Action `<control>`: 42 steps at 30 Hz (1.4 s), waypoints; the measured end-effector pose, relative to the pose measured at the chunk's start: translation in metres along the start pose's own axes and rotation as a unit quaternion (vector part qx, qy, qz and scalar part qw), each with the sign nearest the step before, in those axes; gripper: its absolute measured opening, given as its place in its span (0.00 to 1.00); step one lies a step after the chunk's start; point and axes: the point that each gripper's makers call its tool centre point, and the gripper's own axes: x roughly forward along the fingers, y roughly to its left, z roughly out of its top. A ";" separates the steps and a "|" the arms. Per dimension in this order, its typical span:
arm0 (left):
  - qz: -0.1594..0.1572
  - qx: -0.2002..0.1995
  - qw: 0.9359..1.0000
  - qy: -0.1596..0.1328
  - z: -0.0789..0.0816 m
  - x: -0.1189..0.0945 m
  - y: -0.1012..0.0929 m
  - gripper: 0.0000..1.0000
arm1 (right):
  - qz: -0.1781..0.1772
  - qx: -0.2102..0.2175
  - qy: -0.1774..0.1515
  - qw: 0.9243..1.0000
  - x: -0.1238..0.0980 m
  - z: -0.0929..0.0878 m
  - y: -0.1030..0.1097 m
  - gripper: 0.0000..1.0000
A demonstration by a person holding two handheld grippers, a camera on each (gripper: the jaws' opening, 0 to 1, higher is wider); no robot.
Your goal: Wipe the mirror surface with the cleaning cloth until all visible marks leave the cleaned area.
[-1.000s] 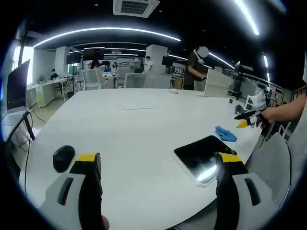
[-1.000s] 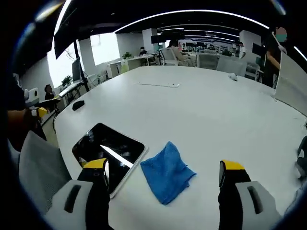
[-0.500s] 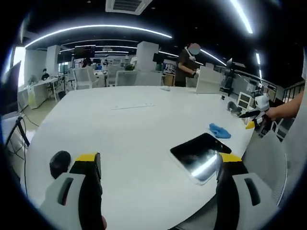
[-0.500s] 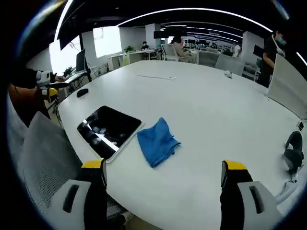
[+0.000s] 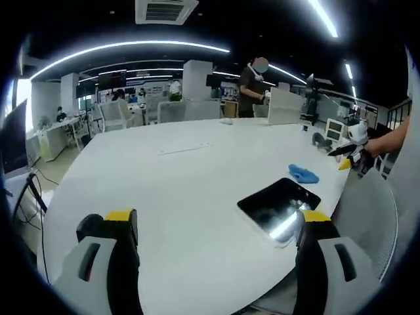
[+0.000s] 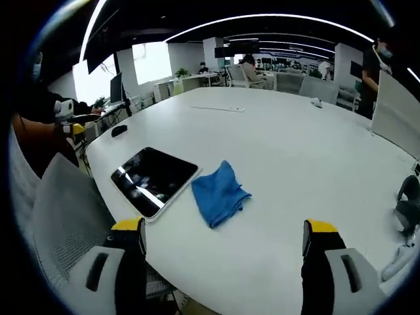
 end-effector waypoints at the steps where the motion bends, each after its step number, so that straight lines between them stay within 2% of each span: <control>1: 0.007 -0.006 1.000 -0.001 0.001 0.000 0.004 0.99 | -0.003 0.003 0.001 1.000 0.000 0.001 0.001 0.98; 7: 0.000 -0.014 1.000 -0.003 0.001 0.001 0.013 0.99 | -0.016 -0.005 0.002 1.000 -0.006 0.013 0.007 0.98; 11: -0.005 -0.028 1.000 -0.005 0.002 -0.001 0.015 0.99 | -0.020 -0.008 0.008 1.000 -0.010 0.011 0.008 0.98; 14: 0.004 -0.029 1.000 -0.009 0.000 -0.001 0.018 0.99 | -0.023 -0.013 0.006 1.000 -0.009 0.009 0.001 0.98; 16: 0.004 -0.031 1.000 -0.003 0.000 -0.004 0.013 0.99 | -0.025 -0.005 0.004 1.000 -0.012 0.010 -0.001 0.98; 18: 0.009 -0.018 1.000 -0.012 0.005 -0.006 0.012 0.99 | -0.021 -0.002 -0.009 1.000 -0.012 0.014 0.000 0.98; 23: 0.030 -0.011 0.999 -0.013 0.008 -0.011 0.015 0.99 | -0.001 -0.021 0.003 1.000 -0.008 0.008 -0.003 0.98; 28: 0.031 -0.008 0.999 -0.012 0.012 -0.016 0.010 0.99 | 0.010 -0.015 0.015 1.000 -0.008 0.003 0.002 0.98; 32: 0.025 -0.013 1.000 -0.008 0.006 -0.013 0.010 0.99 | 0.008 -0.021 0.002 1.000 -0.006 0.013 0.003 0.98; 35: 0.019 -0.026 0.999 0.008 -0.002 -0.010 0.007 0.99 | -0.004 0.006 -0.001 1.000 -0.007 0.018 0.003 0.98; 37: 0.016 -0.021 1.000 0.000 -0.001 -0.010 0.007 0.99 | -0.007 0.004 -0.006 1.000 -0.005 0.021 0.005 0.98; 42: 0.000 -0.023 1.000 0.007 -0.008 -0.006 0.019 0.99 | -0.017 0.011 -0.014 1.000 0.001 0.023 0.008 0.98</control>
